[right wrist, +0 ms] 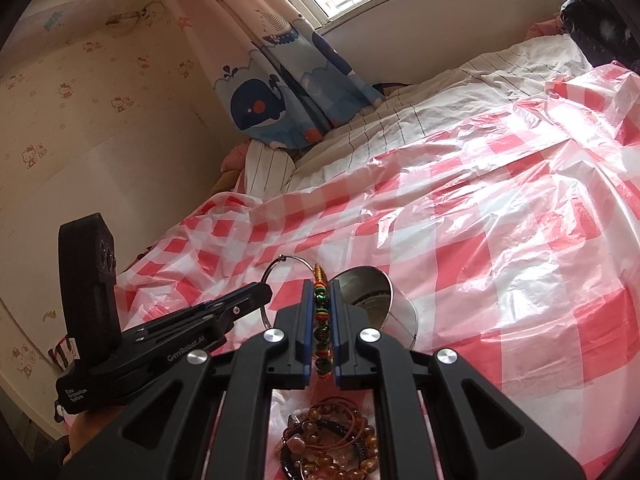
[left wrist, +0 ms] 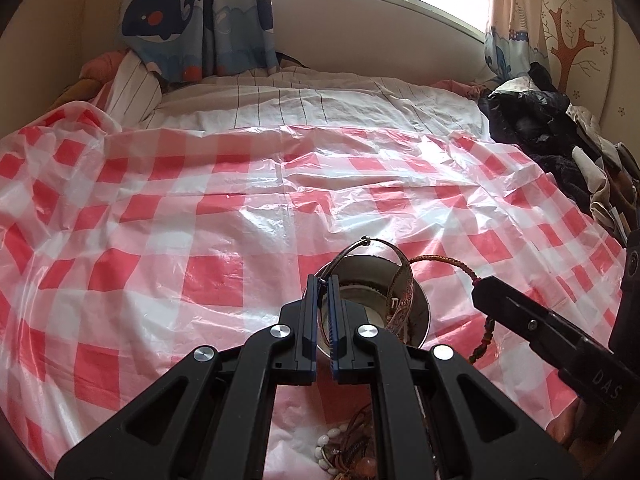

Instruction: Organize jewelry

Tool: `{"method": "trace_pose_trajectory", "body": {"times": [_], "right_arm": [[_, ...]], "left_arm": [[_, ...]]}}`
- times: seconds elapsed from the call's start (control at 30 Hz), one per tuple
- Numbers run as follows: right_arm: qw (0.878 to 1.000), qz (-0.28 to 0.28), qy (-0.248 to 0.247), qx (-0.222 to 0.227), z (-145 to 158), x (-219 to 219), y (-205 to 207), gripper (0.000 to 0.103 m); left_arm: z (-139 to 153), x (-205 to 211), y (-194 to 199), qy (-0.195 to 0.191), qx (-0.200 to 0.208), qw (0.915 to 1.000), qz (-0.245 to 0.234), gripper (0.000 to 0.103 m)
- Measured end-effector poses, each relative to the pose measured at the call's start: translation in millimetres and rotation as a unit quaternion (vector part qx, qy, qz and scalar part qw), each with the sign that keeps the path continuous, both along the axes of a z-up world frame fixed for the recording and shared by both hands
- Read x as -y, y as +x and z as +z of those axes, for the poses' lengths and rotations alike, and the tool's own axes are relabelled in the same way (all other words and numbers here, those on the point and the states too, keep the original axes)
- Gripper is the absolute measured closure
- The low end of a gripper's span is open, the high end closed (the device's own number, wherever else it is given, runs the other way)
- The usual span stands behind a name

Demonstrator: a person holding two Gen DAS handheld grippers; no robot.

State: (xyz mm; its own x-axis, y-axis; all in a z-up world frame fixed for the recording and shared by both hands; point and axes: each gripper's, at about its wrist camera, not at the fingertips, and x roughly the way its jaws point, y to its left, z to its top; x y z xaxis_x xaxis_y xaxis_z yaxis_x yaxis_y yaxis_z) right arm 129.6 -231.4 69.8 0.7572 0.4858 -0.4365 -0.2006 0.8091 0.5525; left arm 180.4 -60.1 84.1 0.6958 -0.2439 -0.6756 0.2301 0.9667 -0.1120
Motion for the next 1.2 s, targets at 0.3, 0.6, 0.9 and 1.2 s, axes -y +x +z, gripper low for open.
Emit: {"method": "trace_pose_trajectory", "body": {"times": [0.3, 0.6, 0.9, 1.2], "right_arm": [[0.999, 0.01, 0.008, -0.044, -33, -3, 27, 0.094], [0.999, 0.014, -0.02, -0.041, -21, -7, 7, 0.092], [0.996, 0.017, -0.076, -0.051, -7, 0, -89, 0.067], [0.993, 0.014, -0.092, -0.069, -18, -2, -144, 0.065]], "left_arm": [[-29, 9, 17, 0.017, -0.035, 0.9992, 0.011, 0.085], [-8, -2, -22, 0.071, -0.014, 0.9973, 0.011, 0.065], [10, -6, -102, 0.093, -0.002, 0.9957, 0.0, 0.048], [18, -7, -164, 0.107, 0.018, 0.9941, -0.004, 0.043]]}}
